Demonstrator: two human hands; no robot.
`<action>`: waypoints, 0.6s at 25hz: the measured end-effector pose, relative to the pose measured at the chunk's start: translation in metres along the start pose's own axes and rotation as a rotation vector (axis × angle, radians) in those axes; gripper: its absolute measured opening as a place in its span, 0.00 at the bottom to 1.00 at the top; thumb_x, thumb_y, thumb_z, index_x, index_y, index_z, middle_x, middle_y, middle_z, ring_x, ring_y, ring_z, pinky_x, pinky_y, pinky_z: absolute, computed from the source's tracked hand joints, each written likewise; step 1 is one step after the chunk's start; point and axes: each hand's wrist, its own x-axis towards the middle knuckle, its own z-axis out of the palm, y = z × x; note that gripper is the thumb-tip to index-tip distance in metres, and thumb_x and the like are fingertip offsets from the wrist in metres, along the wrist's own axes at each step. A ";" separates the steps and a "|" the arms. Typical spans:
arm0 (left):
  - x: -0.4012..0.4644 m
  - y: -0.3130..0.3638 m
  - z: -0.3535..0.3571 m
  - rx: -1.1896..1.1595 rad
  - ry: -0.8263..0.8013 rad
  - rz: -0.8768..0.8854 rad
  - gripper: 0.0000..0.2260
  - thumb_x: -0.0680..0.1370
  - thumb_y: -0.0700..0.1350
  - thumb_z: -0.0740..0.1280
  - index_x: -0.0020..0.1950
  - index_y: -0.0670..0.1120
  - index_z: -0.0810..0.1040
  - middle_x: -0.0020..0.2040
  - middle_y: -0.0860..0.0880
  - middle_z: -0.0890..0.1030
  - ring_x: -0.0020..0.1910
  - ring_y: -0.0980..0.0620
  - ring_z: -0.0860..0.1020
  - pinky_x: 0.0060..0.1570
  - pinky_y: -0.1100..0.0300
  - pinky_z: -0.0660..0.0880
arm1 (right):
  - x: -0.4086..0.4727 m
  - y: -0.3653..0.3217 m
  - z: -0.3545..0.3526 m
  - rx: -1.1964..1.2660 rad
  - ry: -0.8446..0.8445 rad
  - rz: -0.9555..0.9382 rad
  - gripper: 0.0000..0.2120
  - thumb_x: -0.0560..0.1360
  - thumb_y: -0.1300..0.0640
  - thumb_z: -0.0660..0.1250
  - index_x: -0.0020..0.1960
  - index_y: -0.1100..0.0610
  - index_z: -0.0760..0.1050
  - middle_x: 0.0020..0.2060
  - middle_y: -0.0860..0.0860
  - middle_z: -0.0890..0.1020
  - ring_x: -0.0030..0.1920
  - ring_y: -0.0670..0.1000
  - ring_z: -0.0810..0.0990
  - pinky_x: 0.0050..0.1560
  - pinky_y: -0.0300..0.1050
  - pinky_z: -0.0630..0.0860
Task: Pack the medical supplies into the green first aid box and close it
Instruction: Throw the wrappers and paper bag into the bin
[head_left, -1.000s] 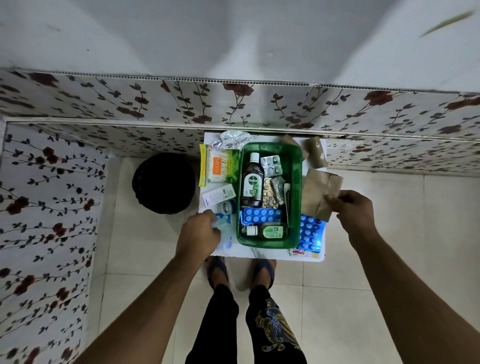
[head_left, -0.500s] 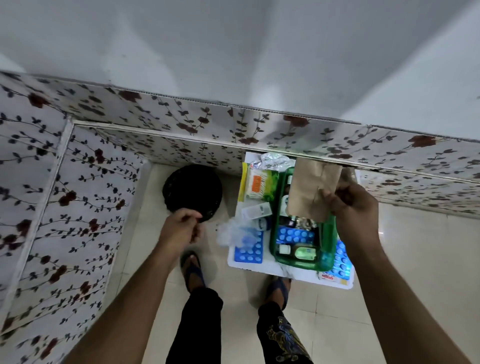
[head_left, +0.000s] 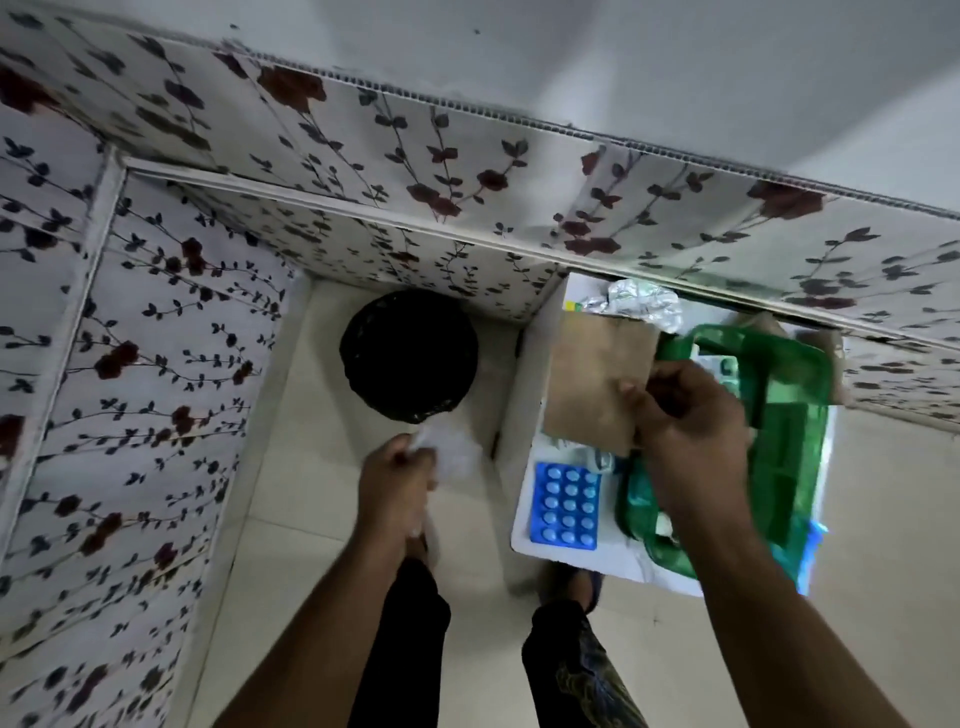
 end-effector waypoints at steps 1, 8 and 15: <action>0.017 0.003 -0.016 -0.017 0.040 -0.012 0.06 0.72 0.40 0.63 0.39 0.45 0.80 0.31 0.45 0.78 0.29 0.47 0.72 0.29 0.58 0.66 | 0.001 0.001 0.024 -0.061 -0.038 -0.002 0.03 0.73 0.57 0.72 0.44 0.54 0.78 0.38 0.51 0.85 0.39 0.53 0.83 0.42 0.53 0.81; 0.233 -0.016 -0.032 0.067 0.008 0.052 0.09 0.75 0.43 0.69 0.50 0.39 0.81 0.40 0.42 0.82 0.35 0.47 0.79 0.36 0.57 0.74 | 0.059 0.062 0.220 -0.664 -0.254 -0.070 0.10 0.76 0.58 0.61 0.53 0.60 0.78 0.47 0.59 0.84 0.49 0.63 0.82 0.44 0.50 0.77; 0.318 -0.018 -0.011 0.070 -0.236 -0.077 0.23 0.73 0.48 0.69 0.67 0.49 0.70 0.59 0.48 0.75 0.55 0.45 0.75 0.53 0.50 0.76 | 0.116 0.134 0.312 -0.685 -0.342 0.075 0.12 0.80 0.56 0.58 0.46 0.62 0.77 0.38 0.57 0.78 0.47 0.63 0.81 0.39 0.47 0.74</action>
